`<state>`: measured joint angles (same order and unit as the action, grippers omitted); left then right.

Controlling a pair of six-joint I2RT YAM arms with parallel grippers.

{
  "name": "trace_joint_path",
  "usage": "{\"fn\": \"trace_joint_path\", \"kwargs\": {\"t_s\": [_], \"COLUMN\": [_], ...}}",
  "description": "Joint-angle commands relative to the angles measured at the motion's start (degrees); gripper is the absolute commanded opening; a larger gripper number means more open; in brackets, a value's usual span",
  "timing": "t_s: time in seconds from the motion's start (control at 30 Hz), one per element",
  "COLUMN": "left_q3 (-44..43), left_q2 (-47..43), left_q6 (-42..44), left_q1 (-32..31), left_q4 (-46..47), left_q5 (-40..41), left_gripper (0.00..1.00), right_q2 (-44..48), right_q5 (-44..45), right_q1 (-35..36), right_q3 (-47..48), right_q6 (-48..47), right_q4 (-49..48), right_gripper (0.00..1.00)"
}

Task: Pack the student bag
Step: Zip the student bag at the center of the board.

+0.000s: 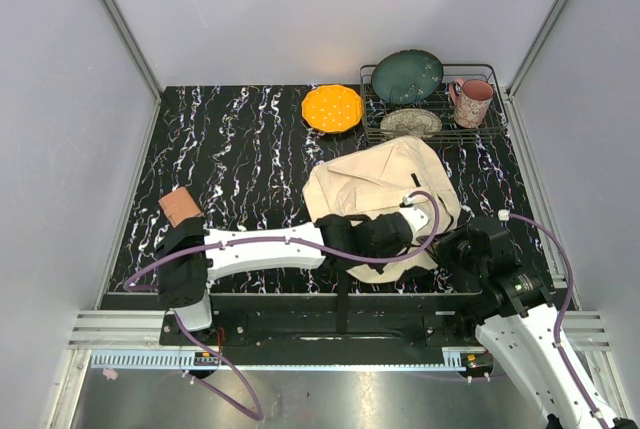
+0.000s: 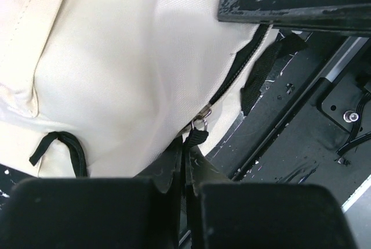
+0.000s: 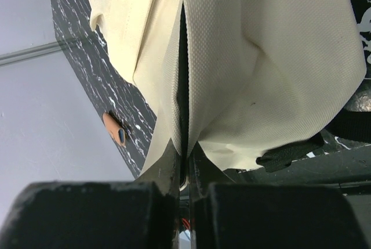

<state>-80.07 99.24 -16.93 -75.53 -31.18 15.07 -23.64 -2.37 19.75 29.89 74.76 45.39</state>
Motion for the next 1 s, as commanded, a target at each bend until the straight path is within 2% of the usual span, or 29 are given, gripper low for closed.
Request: {"fn": "trace_joint_path", "kwargs": {"t_s": [0.0, 0.3, 0.43, 0.8, 0.9, 0.97], "left_q3": [1.67, 12.56, 17.48, 22.94, 24.43, 24.79], "left_q2": [-5.63, -13.63, -16.35, -20.75, -21.37, -21.54], "left_q6": [-1.96, -3.98, -5.66, -5.13, -4.87, -4.78], "left_q1": [1.96, 3.72, 3.98, 8.81, 10.04, 10.05], "left_q4": [1.65, 2.61, 2.97, 0.60, 0.07, 0.59], "left_q5": [1.64, -3.29, -2.68, 0.57, 0.84, -0.99], "left_gripper": [0.00, 0.00, 0.00, 0.00, 0.00, 0.00], "right_q2": [0.52, 2.19, 2.02, 1.93, 2.54, 3.16], "right_q5": [4.21, 9.22, 9.67, 10.72, 10.63, 9.50], "right_q1": [-0.32, -0.32, -0.32, -0.32, -0.24, -0.32], "right_q3": [2.63, 2.37, 2.19, 1.66, 1.40, 1.66], "right_q6": [-1.63, -1.37, -1.46, -2.52, -2.52, -3.13], "right_q4": [-1.09, -0.30, -0.39, -0.12, -0.21, -0.38], "right_gripper": [0.05, 0.01, 0.00, 0.00, 0.05, 0.24]}}
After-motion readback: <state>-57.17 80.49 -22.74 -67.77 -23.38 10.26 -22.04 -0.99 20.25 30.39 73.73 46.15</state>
